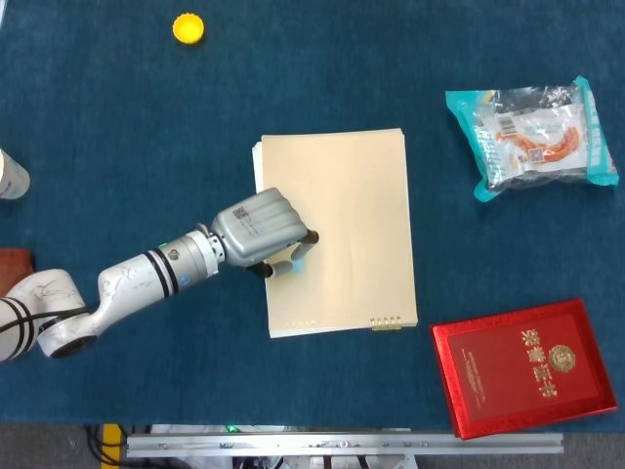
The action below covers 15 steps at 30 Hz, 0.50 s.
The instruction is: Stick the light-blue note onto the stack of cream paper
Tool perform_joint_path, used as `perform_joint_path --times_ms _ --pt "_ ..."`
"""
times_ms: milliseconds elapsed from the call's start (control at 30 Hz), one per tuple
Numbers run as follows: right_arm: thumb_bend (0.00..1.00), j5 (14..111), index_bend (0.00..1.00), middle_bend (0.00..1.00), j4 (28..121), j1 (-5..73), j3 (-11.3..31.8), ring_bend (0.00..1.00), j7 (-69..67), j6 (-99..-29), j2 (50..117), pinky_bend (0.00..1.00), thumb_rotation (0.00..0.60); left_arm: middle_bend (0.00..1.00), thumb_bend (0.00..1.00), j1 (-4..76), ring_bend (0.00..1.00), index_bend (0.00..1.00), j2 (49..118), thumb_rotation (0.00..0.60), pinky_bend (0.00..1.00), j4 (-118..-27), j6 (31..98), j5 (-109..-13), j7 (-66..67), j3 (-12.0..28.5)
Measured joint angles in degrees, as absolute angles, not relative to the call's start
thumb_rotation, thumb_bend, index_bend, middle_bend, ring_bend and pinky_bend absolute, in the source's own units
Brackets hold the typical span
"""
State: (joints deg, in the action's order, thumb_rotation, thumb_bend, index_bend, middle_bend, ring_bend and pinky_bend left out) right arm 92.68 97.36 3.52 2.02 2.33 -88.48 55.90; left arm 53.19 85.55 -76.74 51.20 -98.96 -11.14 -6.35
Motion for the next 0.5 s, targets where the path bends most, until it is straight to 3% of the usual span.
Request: perform_joint_path --times_ms 333,500 --pt "0.01 92.9 0.05 0.15 97.0 3.5 2.0 0.0 1.6 -88.5 55.9 0.0 0.6 0.82 0.33 51.6 0.86 0.41 81.8 0.6 0.84 -80.2 54.5 -99.2 -10.9 -6.6" --pt "0.01 93.1 0.05 0.15 96.8 3.5 2.0 0.0 1.2 -88.6 55.9 0.0 0.6 0.82 0.33 50.4 0.86 0.42 80.0 0.6 0.84 -81.7 56.1 -100.0 -10.8 -7.7"
